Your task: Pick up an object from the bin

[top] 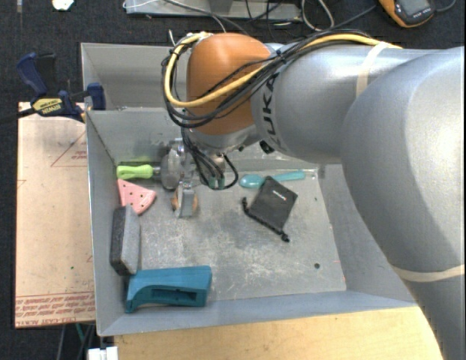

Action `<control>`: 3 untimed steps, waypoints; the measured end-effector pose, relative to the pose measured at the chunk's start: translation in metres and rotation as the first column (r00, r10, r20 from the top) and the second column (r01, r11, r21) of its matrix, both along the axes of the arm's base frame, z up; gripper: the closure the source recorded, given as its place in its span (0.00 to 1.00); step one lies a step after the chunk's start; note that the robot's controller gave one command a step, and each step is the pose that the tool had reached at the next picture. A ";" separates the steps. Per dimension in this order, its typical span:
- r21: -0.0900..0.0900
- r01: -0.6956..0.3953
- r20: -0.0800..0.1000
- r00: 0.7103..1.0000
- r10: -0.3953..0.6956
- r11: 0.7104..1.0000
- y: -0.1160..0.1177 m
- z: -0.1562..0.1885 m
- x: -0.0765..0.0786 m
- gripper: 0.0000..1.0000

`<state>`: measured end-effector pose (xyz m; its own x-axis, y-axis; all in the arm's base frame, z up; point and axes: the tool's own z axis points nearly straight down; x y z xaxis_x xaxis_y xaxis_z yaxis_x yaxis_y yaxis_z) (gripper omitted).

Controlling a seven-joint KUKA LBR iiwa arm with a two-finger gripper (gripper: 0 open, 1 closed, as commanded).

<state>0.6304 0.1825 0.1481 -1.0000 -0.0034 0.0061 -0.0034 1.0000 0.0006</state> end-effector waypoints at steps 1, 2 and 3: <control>0.001 0.003 0.007 1.000 -0.003 1.000 -0.001 0.005 0.002 0.00; 0.003 -0.145 0.007 0.989 0.145 0.989 -0.017 0.016 0.008 0.00; 0.001 -0.393 0.012 0.919 0.393 0.919 -0.042 0.043 0.016 0.00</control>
Offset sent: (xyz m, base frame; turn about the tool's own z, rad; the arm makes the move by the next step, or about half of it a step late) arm 0.0148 -0.0386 0.0269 -0.2694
